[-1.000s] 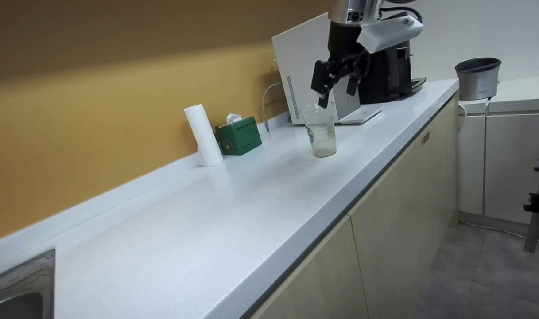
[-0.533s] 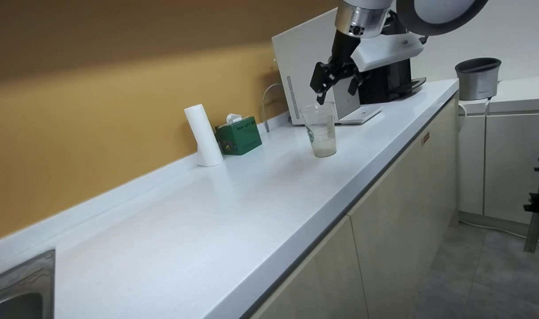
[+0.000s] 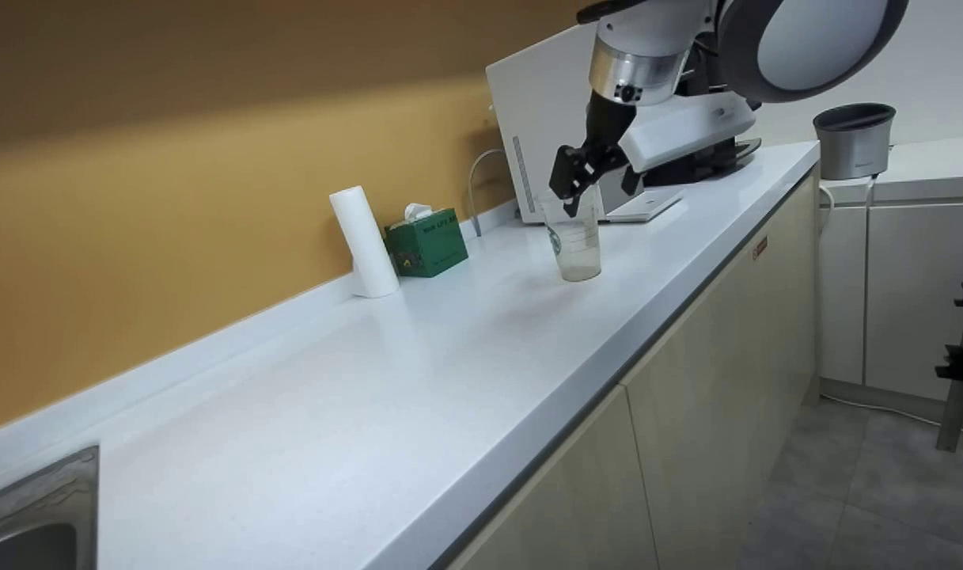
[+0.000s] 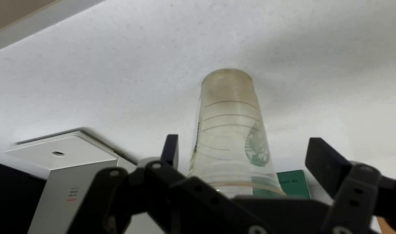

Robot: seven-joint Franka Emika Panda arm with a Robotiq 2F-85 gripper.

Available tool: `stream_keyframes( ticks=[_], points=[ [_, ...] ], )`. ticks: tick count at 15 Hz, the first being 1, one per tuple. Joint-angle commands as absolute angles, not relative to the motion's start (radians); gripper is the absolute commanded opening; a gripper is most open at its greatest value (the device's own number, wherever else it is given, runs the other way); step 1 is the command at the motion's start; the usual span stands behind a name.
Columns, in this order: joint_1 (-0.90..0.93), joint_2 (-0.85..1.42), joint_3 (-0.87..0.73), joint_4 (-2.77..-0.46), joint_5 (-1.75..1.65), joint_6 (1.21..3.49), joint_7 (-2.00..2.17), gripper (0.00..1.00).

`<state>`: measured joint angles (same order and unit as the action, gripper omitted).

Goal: Put the cup on the coffee maker

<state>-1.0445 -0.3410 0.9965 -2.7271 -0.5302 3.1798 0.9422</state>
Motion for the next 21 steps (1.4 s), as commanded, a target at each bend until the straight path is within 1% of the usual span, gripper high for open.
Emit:
stream_keyframes(
  ticks=[1,7,10,12,13,14,17,21],
  points=[
    [-1.227,-0.378,1.198,-2.719,-0.519,3.226,1.023,1.00],
    [-1.581,-0.442,1.577,-2.678,-0.409,3.341,1.048,1.00],
    [-1.758,-0.533,1.764,-2.636,-0.333,3.433,1.055,1.00],
    [-1.850,-0.603,1.854,-2.599,-0.282,3.481,1.054,1.00],
    [-1.879,-0.614,1.916,-2.593,-0.120,3.494,0.929,1.00],
    [-1.878,-0.629,1.925,-2.552,-0.072,3.456,0.915,1.00],
    [-1.912,-0.721,1.985,-2.492,0.087,3.455,0.844,1.00],
    [-1.917,-0.819,2.009,-2.436,0.209,3.455,0.795,1.00]
  ],
)
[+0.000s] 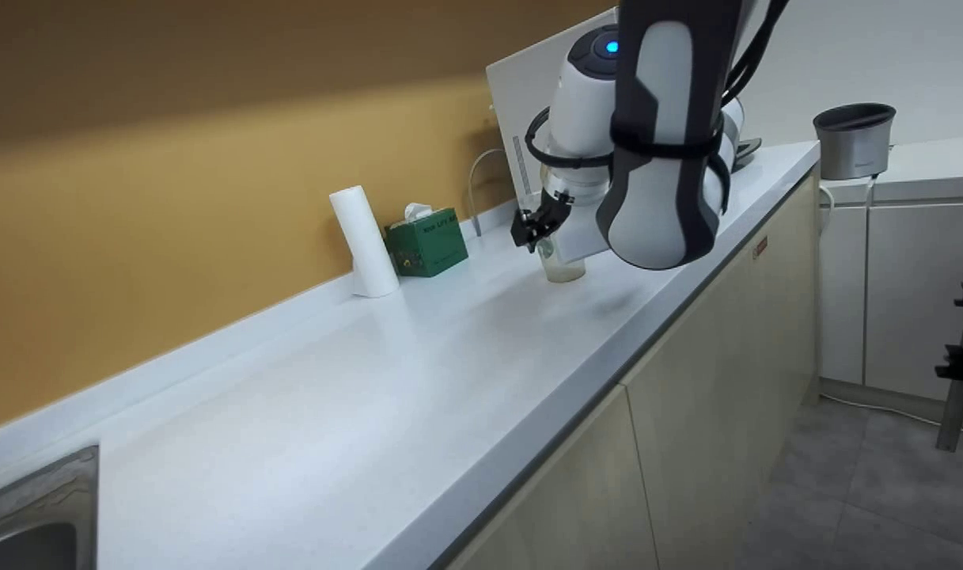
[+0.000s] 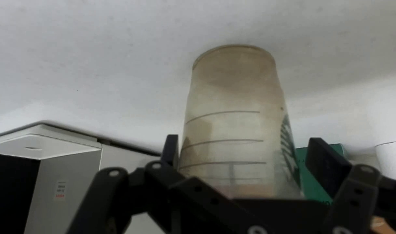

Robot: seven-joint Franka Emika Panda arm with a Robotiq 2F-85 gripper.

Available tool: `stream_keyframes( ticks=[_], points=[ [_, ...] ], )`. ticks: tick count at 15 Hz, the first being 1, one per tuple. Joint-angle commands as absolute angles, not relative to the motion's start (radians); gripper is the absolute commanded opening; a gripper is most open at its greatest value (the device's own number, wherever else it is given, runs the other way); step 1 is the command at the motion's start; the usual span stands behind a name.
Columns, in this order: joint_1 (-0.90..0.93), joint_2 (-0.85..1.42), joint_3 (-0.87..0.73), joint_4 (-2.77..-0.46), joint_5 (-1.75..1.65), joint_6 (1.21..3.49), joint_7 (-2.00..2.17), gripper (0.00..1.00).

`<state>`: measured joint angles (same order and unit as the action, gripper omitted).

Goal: Put the cup on the coffee maker

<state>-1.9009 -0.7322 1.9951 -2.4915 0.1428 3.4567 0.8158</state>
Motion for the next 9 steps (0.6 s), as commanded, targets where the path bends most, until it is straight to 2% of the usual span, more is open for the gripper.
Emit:
stream_keyframes(
  ticks=[1,2,3,6,9],
  points=[
    [-1.920,-0.833,2.012,-2.429,0.218,3.455,0.777,1.00],
    [-1.915,-0.856,2.007,-2.422,0.240,3.455,0.772,0.75],
    [-1.909,-0.875,2.001,-2.417,0.261,3.455,0.768,0.74],
    [-1.877,-0.915,1.970,-2.417,0.317,3.454,0.750,0.53],
    [-1.827,-0.899,1.909,-2.451,0.349,3.454,0.718,0.38]
  ],
)
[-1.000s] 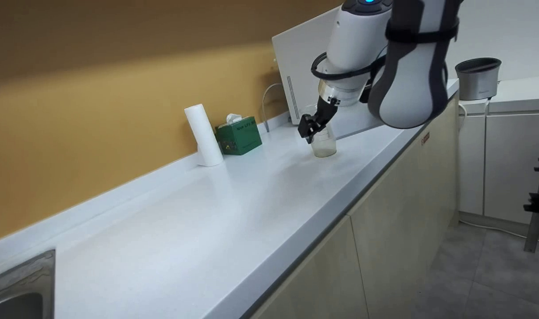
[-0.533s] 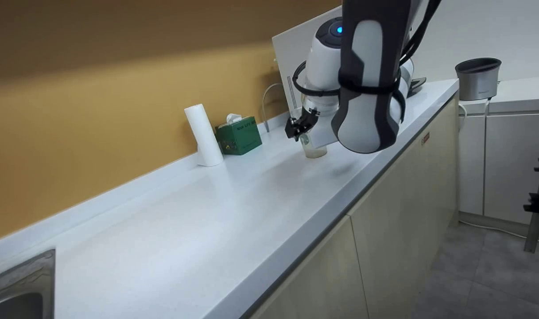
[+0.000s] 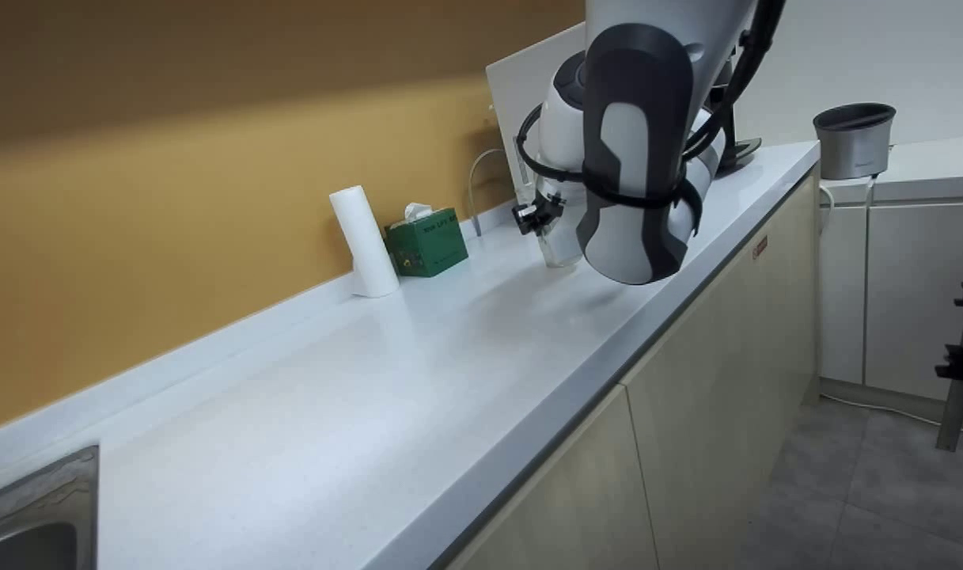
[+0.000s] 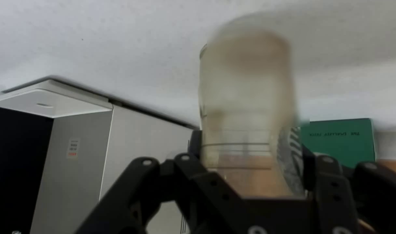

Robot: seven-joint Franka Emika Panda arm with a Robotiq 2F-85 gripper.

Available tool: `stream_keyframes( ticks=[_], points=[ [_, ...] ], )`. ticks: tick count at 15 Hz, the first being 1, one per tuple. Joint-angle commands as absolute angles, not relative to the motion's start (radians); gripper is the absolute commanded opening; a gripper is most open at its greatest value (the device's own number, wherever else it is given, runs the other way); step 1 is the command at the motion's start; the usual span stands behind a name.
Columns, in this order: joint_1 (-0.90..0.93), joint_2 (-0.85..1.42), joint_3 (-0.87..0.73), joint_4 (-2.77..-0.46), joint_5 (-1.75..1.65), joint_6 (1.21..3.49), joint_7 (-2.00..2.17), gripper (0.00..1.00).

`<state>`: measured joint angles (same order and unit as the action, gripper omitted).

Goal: Put the cup on the coffee maker

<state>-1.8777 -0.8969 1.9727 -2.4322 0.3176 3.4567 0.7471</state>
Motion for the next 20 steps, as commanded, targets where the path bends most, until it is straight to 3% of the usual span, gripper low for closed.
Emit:
stream_keyframes(
  ticks=[1,6,18,19,20],
  points=[
    [-1.807,-0.887,1.882,-2.464,0.355,3.454,0.706,0.32],
    [-1.767,-0.684,1.764,-2.549,0.276,3.452,0.588,0.08],
    [-1.712,-0.069,1.417,-2.607,-0.525,3.333,0.443,0.08],
    [-1.752,-0.212,1.476,-2.604,-0.469,3.341,0.509,0.32],
    [-1.740,-0.160,1.450,-2.606,-0.493,3.341,0.484,0.32]
  ],
)
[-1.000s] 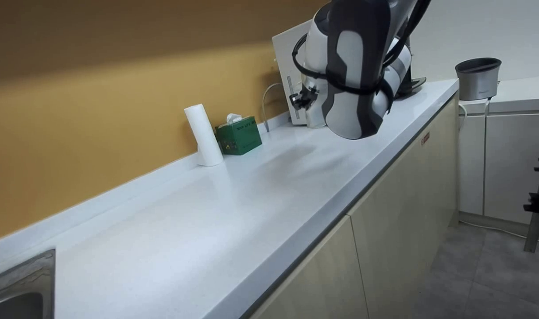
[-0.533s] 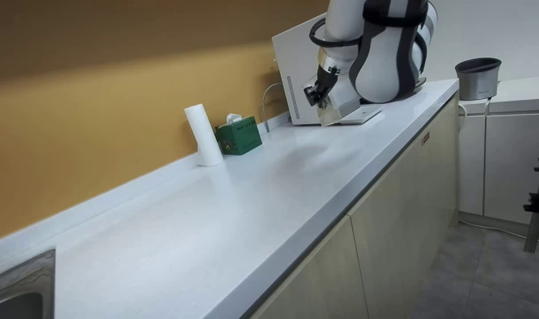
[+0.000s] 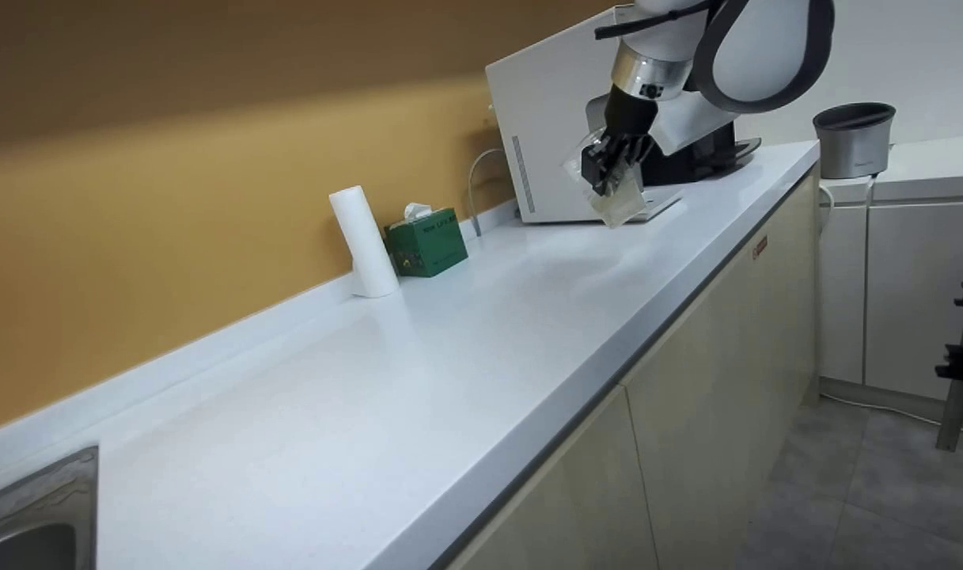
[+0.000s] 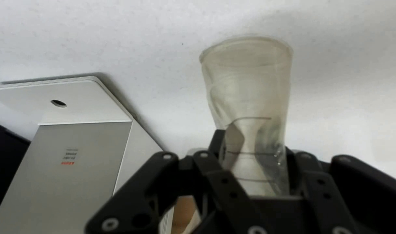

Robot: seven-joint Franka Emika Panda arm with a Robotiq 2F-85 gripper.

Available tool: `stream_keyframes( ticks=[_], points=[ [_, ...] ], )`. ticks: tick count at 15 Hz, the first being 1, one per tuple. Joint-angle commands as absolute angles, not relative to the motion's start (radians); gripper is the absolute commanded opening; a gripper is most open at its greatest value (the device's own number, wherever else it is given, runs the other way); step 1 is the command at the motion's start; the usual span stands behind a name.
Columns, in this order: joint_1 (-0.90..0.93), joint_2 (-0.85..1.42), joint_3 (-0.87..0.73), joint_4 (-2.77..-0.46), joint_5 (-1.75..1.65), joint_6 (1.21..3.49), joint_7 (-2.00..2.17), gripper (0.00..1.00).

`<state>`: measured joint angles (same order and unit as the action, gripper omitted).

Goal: Put the cup on the coffee maker

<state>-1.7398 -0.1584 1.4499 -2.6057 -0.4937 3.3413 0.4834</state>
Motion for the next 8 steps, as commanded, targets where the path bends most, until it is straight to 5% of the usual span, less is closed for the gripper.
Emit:
stream_keyframes(
  ticks=[1,3,4,8],
  points=[
    [-1.734,-0.118,1.436,-2.607,-0.502,3.341,0.461,0.32],
    [-1.730,-0.072,1.429,-2.608,-0.511,3.341,0.439,0.32],
    [-1.729,-0.065,1.429,-2.609,-0.511,3.341,0.436,0.08],
    [-1.768,-0.103,1.406,-2.589,-0.473,3.353,0.445,0.08]
  ],
)
